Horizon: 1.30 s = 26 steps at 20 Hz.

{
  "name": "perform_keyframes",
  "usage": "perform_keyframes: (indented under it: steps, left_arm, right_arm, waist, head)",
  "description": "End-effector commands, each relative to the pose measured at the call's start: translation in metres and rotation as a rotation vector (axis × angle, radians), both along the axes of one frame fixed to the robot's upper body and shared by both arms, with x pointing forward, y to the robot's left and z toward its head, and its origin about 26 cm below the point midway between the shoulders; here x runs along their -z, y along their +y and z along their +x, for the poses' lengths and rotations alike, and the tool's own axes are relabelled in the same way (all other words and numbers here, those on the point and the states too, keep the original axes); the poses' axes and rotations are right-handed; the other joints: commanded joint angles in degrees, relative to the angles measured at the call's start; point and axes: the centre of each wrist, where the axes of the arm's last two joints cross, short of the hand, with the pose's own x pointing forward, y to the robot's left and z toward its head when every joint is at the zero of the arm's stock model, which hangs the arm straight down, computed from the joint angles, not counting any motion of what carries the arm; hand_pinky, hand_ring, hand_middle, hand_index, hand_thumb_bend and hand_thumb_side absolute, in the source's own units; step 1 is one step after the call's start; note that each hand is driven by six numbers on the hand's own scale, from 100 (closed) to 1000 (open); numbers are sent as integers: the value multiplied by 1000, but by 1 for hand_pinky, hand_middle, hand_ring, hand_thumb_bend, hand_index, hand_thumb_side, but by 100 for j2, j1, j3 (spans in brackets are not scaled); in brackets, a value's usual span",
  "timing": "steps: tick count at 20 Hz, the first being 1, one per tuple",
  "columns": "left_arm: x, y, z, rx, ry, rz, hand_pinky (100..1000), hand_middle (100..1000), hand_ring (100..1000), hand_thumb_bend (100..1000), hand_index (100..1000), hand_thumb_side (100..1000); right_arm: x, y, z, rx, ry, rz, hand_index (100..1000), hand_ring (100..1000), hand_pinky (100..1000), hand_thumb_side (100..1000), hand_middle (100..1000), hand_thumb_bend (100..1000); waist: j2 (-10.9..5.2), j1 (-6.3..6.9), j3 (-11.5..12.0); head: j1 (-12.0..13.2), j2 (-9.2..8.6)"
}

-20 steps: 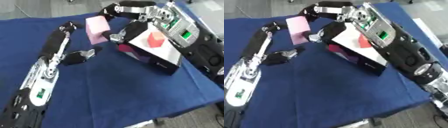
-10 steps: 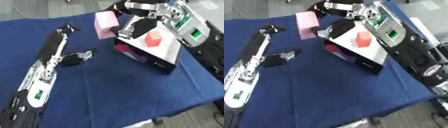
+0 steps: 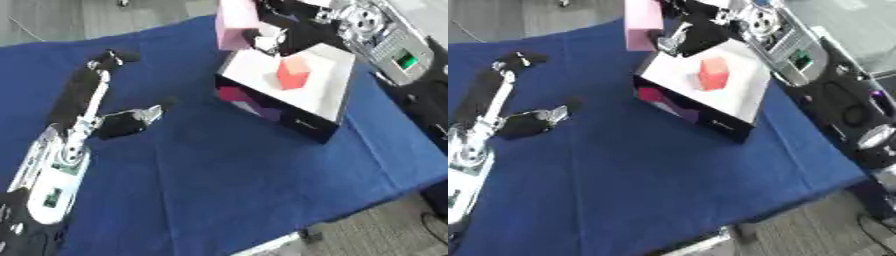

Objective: Pick up the objects with one hand, pass them to the other hand, and then place them into the box on the other side of the table.

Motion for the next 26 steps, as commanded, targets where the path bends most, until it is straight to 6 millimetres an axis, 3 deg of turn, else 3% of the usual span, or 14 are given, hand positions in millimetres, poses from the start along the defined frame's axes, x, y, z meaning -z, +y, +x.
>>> perform_keyframes:
  steps: [1, 3, 6, 17, 26]
  left_arm:
    - [-11, 6, 0, -2, -40, 0, 814, 763, 795, 618, 844, 708]
    - [-11, 9, 0, -5, -40, -1, 815, 763, 795, 613, 845, 713]
    - [-9, 14, 1, -14, -27, -3, 815, 763, 795, 607, 844, 727]
    - [-6, 24, 0, -39, -18, -9, 816, 764, 796, 611, 844, 730]
    - [-5, 25, 0, -42, -16, -10, 816, 765, 797, 611, 844, 734]
  right_arm:
    - [-12, -18, 0, 79, -49, 8, 734, 860, 921, 319, 803, 100]
    - [-11, -27, 2, 133, -66, 38, 736, 863, 923, 291, 804, 100]
    - [-5, -36, 6, 192, -74, 67, 740, 867, 923, 346, 809, 100]
    - [19, -71, 17, 358, -46, 32, 738, 866, 919, 339, 808, 100]
    - [40, -86, 23, 411, -24, -35, 745, 872, 916, 314, 816, 100]
  waist:
    - [-220, 76, -22]
    - [-214, 105, -34]
    - [-206, 145, -40]
    - [-205, 275, -44]
    - [-195, 301, -26]
  head:
    - [-101, -7]
    - [-170, -7]
    - [-228, -7]
    - [-349, -11]
    - [-388, -181]
